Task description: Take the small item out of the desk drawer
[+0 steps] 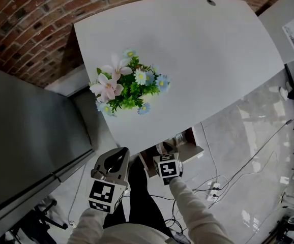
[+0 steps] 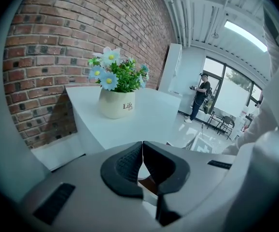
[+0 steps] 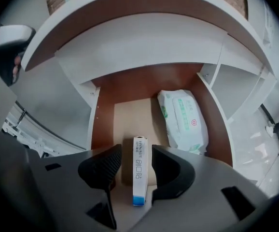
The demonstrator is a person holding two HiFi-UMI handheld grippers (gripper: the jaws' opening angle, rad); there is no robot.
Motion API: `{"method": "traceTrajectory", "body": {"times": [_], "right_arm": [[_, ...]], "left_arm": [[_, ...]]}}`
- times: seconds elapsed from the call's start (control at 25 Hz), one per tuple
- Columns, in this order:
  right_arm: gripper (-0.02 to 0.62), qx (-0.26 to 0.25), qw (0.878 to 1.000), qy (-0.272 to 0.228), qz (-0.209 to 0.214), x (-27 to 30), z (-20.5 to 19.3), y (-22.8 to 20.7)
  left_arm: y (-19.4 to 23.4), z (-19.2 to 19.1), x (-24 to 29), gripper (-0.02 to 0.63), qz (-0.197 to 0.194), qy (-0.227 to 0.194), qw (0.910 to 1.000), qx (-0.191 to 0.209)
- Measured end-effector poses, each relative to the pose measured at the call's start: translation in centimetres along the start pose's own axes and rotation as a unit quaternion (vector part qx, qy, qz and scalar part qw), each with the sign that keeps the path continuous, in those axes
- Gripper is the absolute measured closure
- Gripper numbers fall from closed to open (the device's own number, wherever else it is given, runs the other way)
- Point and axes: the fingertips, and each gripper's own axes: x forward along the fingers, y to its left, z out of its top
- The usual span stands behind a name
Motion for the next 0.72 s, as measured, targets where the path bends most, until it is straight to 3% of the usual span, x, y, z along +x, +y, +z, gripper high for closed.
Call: {"method": "traceTrajectory", "body": {"times": [0.28, 0.72], "right_arm": [[0.374, -0.032, 0.999, 0.042, -0.004, 2.9, -0.7, -0.5], [0.377, -0.035, 0.997, 0.075, -0.01, 5.7, -1.6, -0.8]], "left_arm": [[0.9, -0.1, 0.0, 0.588, 0.011, -0.004, 0.9999, -0.01], [1.9, -0.5, -0.4, 0.588, 0.025, -0.01, 0.9995, -0.017]]}}
